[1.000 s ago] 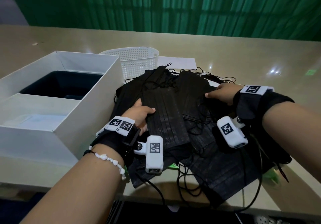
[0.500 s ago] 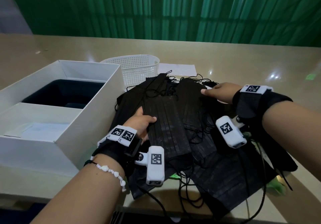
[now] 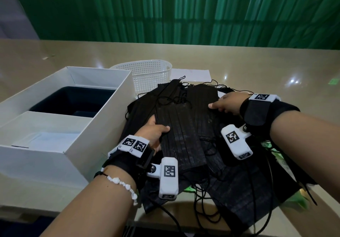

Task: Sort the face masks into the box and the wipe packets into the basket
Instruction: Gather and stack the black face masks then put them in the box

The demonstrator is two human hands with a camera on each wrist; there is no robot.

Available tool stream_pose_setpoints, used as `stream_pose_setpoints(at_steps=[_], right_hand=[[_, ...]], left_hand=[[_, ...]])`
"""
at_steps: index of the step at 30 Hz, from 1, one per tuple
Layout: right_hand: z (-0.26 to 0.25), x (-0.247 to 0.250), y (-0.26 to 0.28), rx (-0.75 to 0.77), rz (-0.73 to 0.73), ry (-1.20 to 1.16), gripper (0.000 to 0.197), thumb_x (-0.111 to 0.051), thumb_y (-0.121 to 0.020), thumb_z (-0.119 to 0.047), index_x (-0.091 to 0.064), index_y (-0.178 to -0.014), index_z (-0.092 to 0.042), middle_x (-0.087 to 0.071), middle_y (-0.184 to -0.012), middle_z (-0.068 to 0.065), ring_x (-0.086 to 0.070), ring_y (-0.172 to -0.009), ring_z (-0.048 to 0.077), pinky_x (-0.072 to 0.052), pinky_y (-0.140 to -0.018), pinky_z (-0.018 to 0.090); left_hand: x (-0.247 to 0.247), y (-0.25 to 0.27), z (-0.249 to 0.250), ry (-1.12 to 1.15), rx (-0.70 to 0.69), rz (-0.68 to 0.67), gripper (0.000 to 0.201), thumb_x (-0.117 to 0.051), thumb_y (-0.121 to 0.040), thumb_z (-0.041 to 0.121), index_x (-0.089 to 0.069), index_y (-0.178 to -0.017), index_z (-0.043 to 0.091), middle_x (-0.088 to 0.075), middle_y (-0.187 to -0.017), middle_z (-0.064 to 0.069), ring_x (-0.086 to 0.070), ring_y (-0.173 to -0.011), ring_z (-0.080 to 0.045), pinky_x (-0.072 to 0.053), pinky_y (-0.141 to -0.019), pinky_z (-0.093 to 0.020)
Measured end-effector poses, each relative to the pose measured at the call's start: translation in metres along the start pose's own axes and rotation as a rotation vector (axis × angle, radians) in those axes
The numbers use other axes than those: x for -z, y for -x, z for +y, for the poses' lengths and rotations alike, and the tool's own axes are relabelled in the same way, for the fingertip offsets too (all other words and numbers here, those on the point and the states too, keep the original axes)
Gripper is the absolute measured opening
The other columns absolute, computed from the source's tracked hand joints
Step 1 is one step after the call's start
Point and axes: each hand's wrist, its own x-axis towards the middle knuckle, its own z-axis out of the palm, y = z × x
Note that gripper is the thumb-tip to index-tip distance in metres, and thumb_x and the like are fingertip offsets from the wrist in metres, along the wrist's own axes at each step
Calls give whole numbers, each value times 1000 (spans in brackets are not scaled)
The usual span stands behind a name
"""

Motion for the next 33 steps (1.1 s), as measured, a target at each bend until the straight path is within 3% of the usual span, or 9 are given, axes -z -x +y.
stream_pose_setpoints(at_steps=[2, 5, 11, 16, 19, 22, 26, 29, 33], right_hand=[[-3, 0, 3, 58, 1, -1, 37, -62, -84, -45, -49, -63, -18, -49, -66, -3, -49, -72, 17, -32, -55, 21], [-3, -3, 2, 102, 67, -112, 40, -68, -81, -36, -41, -61, -16, -45, -63, 1, -43, -60, 15, -29, -51, 25], [-2, -1, -3, 149, 158, -298, 31, -67, -84, -26, -46, -63, -15, -53, -67, 5, -49, -61, 18, -33, -55, 24], [-15, 31, 0, 264, 216, -946, 12, -50, -93, -10, -54, -82, -14, -60, -78, 8, -59, -70, 23, -52, -69, 38], [-22, 54, 6, 317, 258, -1183, 14, -43, -94, -3, -53, -94, -13, -62, -89, 9, -64, -74, 20, -55, -64, 36], [-23, 64, 19, 287, 191, -1365, 17, -39, -95, -2, -50, -88, -13, -65, -86, 6, -67, -75, 18, -56, -57, 32], [-18, 51, 36, 138, -85, -1286, 23, -37, -98, -14, -58, -97, -4, -70, -65, 7, -67, -50, 15, -49, -40, 21], [-19, 30, 35, 151, -151, -1147, 21, -40, -96, -9, -55, -110, -5, -65, -84, 13, -67, -54, 18, -54, -46, 24], [-31, 5, 37, 288, -248, -1039, 18, -40, -93, -1, -57, -96, -7, -63, -82, 14, -64, -63, 21, -56, -58, 27]], left_hand=[[1, -1, -1, -2, -3, 5, 53, -38, -93, -12, -42, -137, 18, -58, -109, -10, -60, -85, -22, -52, -66, -39], [1, -2, -1, 2, -10, -2, 54, -38, -93, -12, -42, -137, 18, -59, -104, -9, -60, -85, -22, -52, -68, -40], [1, -2, -1, -3, -2, -10, 52, -39, -93, -12, -43, -133, 20, -59, -98, -7, -60, -83, -21, -56, -59, -37], [4, -6, -4, -19, -10, -1, 53, -40, -92, -12, -43, -136, 17, -60, -107, -10, -61, -87, -23, -58, -60, -35], [3, -5, -3, -13, -8, -5, 51, -39, -92, -12, -44, -134, 16, -60, -104, -9, -61, -85, -22, -58, -57, -33], [3, -6, -3, -15, -7, 7, 50, -39, -92, -12, -44, -133, 18, -60, -97, -7, -61, -82, -21, -57, -54, -32], [4, -6, -3, -38, -3, 12, 51, -41, -92, -10, -44, -134, 19, -61, -97, -6, -61, -82, -20, -58, -52, -31], [2, -4, -3, -38, -3, 11, 50, -40, -93, -11, -44, -133, 19, -60, -95, -6, -61, -80, -20, -57, -51, -31], [-1, -1, 0, -36, 11, -3, 51, -38, -93, -10, -43, -132, 22, -58, -92, -5, -59, -78, -19, -56, -54, -33]])
